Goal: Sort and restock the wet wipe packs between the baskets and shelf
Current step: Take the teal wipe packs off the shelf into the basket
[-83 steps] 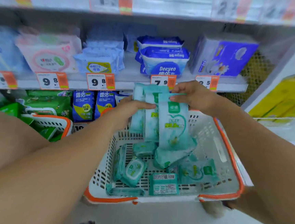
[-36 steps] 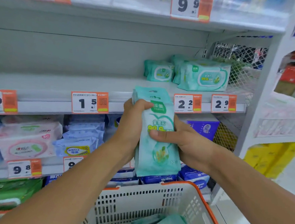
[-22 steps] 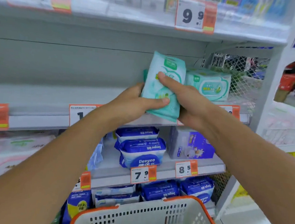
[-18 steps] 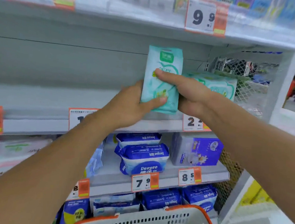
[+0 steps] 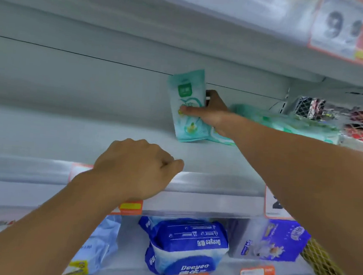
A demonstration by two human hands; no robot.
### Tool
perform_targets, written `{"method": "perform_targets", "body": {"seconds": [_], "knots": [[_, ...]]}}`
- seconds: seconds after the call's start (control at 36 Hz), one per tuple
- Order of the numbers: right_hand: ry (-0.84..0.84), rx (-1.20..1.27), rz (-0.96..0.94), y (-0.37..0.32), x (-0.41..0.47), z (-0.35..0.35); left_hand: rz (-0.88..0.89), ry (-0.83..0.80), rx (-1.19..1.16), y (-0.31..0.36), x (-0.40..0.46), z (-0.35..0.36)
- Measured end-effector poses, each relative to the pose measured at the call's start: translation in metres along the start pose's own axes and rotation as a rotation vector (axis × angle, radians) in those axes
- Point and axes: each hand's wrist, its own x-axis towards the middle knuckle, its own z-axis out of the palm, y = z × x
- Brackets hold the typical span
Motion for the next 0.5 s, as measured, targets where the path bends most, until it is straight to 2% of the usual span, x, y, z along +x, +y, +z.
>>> {"method": "perform_targets", "body": {"seconds": [0.08,0.19,0.25,0.36,0.5], "knots": [[0.014,-0.161,0.000,0.011,0.019,0.005,0.000,0.015,0.008,0.000,0.001,0.001],[-0.023,-0.538,-0.012,0.005,0.030,0.005,-0.031,0.034,-0.001,0.001,0.001,0.003],[-0.060,-0.606,0.010,-0.002,0.030,-0.002,-0.029,0.032,0.002,0.001,0.001,0.003],[-0.186,-0.586,0.060,-0.007,0.033,-0.017,-0.015,0.031,0.011,0.002,0.001,0.003],[-0.191,-0.300,0.103,-0.005,0.042,-0.014,-0.011,0.046,0.003,0.003,0.000,0.003]]}}
